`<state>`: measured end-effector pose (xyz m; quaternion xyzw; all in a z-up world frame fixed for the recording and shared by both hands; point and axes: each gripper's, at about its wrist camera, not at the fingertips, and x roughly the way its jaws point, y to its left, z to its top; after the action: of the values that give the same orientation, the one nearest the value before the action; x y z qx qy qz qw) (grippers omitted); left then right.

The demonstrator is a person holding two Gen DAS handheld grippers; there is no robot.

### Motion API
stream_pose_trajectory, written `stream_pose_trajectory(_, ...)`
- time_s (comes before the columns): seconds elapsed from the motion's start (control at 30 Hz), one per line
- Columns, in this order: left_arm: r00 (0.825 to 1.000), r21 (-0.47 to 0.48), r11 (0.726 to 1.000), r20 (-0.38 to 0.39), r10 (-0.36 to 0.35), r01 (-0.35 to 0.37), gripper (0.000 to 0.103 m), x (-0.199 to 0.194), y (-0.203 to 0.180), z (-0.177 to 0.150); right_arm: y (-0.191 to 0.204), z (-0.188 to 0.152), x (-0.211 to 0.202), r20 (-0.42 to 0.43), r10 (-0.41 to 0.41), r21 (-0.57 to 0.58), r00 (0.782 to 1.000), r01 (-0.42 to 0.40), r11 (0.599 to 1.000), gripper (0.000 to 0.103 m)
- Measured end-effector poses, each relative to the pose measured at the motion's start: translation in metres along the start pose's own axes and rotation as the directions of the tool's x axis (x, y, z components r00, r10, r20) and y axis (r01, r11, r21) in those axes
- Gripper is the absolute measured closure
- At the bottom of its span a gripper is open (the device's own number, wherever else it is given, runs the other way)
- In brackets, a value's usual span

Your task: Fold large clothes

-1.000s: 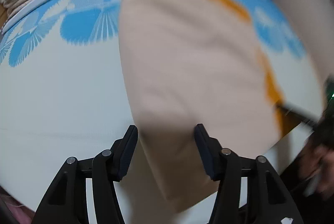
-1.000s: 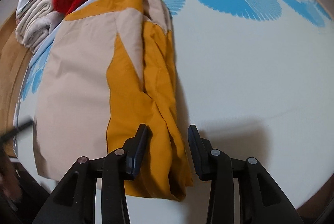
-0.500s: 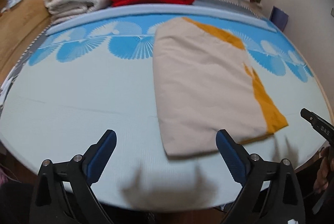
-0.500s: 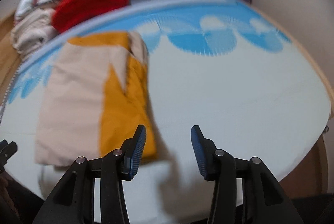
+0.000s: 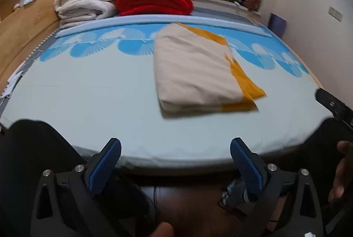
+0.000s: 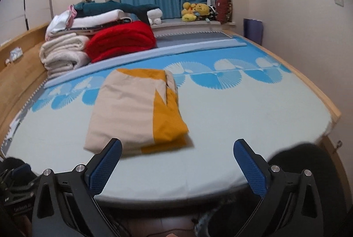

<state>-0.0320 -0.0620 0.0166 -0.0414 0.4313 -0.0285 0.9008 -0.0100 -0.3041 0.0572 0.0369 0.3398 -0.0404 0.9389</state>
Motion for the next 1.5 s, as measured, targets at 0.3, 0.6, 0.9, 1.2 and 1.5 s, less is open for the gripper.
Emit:
stream_pose_trajectory(0.3, 0.999, 0.009, 0.999, -0.006, 0.043, -0.043, 0.001, 0.025, -0.010, 0.007, 0.010, -0.013, 0.012, -0.053, 0.003, -0.076, 0.999, -0.007, 0.997, 0.002)
stream_pose_trajectory(0.6, 0.999, 0.002, 0.999, 0.000, 0.044, -0.044, 0.001, 0.026, -0.009, 0.007, 0.020, -0.018, 0.023, -0.079, 0.026, -0.112, 0.997, -0.035, 0.993, 0.002)
stream_pose_trajectory(0.9, 0.999, -0.010, 0.999, -0.006, 0.044, -0.044, 0.001, 0.025, -0.007, 0.008, 0.026, -0.021, 0.026, -0.089, 0.032, -0.127, 0.995, -0.043, 0.991, 0.002)
stream_pose_trajectory(1.2, 0.999, -0.023, 0.999, -0.008, 0.042, -0.043, 0.001, 0.025, -0.003, 0.010, 0.029, -0.021, 0.026, -0.088, 0.034, -0.135, 0.996, -0.046, 0.990, 0.002)
stream_pose_trajectory(1.5, 0.999, -0.024, 0.999, -0.009, 0.041, -0.041, 0.001, 0.026, -0.003, 0.011, 0.029, -0.021, 0.026, -0.087, 0.036, -0.137, 0.996, -0.048, 0.989, 0.002)
